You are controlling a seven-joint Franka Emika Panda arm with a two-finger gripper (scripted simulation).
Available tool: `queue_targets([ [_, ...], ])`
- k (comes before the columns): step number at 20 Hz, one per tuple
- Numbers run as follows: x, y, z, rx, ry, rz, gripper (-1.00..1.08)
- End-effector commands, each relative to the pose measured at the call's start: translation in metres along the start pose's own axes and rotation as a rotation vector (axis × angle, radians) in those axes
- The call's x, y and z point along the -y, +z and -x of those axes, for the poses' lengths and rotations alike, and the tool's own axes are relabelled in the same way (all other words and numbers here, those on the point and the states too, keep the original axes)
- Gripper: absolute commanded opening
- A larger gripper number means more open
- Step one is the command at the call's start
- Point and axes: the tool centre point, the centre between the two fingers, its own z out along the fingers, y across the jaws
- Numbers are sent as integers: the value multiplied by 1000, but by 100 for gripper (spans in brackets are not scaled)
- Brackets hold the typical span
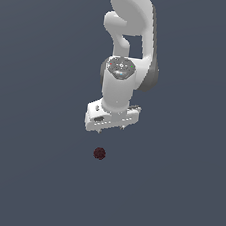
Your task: Pick up the object and move it to a goal position.
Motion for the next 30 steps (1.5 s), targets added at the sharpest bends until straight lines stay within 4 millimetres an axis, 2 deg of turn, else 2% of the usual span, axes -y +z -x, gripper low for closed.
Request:
queue_targets([
  [1,-3,4,-4,2,-69,1,100],
  [30,-42,54,-38,1,-830,-14,100],
])
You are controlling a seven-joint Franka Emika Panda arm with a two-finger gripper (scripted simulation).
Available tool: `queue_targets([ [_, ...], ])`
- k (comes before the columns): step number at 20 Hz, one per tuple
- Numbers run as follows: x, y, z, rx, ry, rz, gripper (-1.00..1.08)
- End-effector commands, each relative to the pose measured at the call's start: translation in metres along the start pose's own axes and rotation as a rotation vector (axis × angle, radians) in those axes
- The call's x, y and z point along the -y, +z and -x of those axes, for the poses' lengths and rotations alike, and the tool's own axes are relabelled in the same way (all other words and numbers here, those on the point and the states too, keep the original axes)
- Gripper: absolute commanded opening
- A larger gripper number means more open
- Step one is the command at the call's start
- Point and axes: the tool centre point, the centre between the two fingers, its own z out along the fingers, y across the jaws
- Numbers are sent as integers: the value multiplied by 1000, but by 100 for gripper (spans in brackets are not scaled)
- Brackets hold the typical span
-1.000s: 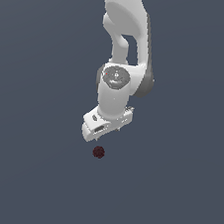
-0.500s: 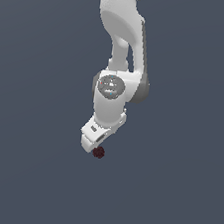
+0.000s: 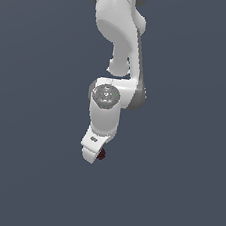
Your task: Pick up the object and move it to a goal position.
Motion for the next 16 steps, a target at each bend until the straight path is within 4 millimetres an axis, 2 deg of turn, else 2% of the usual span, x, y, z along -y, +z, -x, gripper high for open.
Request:
queue_targets([
  [1,-4,4,1,-2,-62,-1,100],
  [8,-13,12,3,-8,-184,-2,100],
  [16,-17,16,5,-11,-245,-2,100],
])
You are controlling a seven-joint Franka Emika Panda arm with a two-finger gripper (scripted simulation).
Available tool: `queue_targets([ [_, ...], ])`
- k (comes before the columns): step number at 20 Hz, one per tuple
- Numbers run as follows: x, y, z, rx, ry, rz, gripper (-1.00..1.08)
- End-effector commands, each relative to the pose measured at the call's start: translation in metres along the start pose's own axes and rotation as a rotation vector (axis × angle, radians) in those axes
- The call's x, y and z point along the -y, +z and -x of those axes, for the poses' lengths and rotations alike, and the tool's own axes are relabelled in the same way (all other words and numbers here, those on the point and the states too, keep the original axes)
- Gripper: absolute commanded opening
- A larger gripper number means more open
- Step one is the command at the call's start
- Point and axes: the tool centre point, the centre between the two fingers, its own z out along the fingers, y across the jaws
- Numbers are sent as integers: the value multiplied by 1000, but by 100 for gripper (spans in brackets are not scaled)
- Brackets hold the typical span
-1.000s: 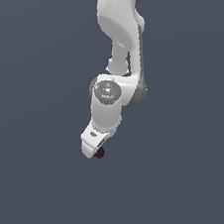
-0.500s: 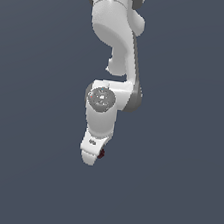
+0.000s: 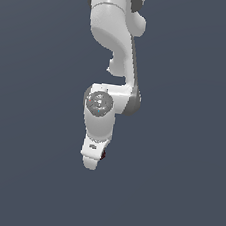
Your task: Pick up the object and move it to a goal position.
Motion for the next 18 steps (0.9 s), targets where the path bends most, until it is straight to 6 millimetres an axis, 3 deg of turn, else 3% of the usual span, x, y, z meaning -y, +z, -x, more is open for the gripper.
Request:
queue_targets([
  [1,-1,1,0,-1,-10,0,100],
  [7,0,7,0,0,-7,0,100],
  [14,1,42,0,0,-11,0,100],
  [18,0,51,0,0,-11,0,100],
])
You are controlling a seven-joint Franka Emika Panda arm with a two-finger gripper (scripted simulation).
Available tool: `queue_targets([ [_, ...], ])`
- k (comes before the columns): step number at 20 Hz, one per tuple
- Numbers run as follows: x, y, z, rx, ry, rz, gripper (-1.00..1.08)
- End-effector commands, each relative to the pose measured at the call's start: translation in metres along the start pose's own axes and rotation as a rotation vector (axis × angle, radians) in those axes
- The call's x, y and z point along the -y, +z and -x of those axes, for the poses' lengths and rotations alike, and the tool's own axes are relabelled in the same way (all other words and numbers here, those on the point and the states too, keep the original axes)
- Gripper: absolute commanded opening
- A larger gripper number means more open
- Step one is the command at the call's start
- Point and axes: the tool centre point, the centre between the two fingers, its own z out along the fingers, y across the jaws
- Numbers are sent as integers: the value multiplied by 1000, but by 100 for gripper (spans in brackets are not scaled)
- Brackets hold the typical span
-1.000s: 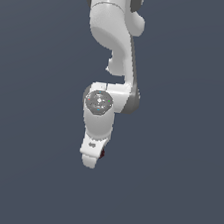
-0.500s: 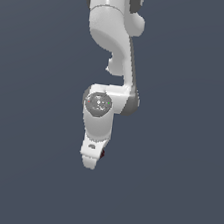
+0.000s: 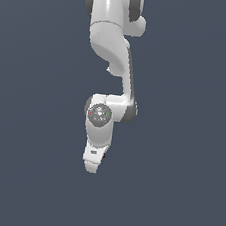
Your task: Pick up the object and move it to a goal position.
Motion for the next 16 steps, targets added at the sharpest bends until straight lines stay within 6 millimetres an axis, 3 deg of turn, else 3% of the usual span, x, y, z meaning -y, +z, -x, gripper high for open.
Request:
queue_targets([
  [1,-1,3,0,0,0,2,100],
  [3,-2,2,0,0,0,2,100],
  [4,-2,2,0,0,0,2,-100],
  [16,-1,1,-1,0,0,2,-100],
])
